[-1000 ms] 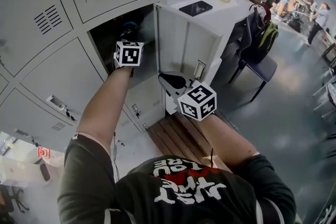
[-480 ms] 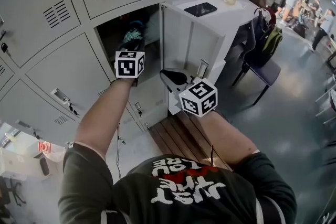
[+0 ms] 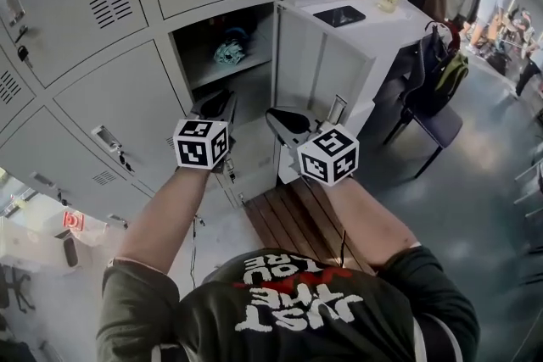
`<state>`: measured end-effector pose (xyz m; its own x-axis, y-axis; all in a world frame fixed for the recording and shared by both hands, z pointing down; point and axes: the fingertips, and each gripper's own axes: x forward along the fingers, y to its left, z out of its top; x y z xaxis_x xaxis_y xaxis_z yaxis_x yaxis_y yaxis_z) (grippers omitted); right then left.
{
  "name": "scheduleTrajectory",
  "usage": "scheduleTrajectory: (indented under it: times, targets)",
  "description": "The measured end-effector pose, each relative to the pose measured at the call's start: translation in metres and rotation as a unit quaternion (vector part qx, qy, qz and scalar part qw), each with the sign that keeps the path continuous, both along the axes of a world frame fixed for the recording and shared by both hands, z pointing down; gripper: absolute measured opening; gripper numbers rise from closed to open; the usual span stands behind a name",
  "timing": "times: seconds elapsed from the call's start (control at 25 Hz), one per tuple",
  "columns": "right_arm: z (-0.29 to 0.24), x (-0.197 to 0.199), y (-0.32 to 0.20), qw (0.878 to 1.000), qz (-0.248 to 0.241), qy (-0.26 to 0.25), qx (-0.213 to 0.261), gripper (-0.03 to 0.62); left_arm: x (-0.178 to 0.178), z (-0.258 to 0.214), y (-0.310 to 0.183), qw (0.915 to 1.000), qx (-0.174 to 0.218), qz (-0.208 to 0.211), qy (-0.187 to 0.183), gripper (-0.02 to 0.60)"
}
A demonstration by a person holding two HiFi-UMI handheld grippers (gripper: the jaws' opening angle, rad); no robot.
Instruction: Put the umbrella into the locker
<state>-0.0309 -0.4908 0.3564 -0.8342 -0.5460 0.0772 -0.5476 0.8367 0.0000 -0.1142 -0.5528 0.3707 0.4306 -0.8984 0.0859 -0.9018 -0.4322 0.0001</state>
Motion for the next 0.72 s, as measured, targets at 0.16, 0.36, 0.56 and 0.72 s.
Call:
scheduleTrajectory:
  times: [0.16,0.36,0.56,0.72]
  targets:
    - [0.003,-0.003,0.004,1.0,-0.01,-0.007,-0.006,0.034,-0.019,0.014,0.044,0.9999,0.0,-0.008,0.013,0.04]
    - [0.01,-0.016,0.014,1.0,-0.024,-0.009,-0.012,0.034,-0.058,0.026,0.103,0.9997,0.007,-0.023,0.01,0.04]
    - [0.012,-0.039,0.03,0.999,-0.03,-0.006,-0.009,0.034,-0.11,0.031,0.155,0.9982,0.01,-0.045,0.037,0.04]
    - [0.01,-0.066,0.049,0.999,-0.036,-0.006,-0.006,0.034,-0.151,0.035,0.194,0.9973,0.013,-0.05,0.051,0.04]
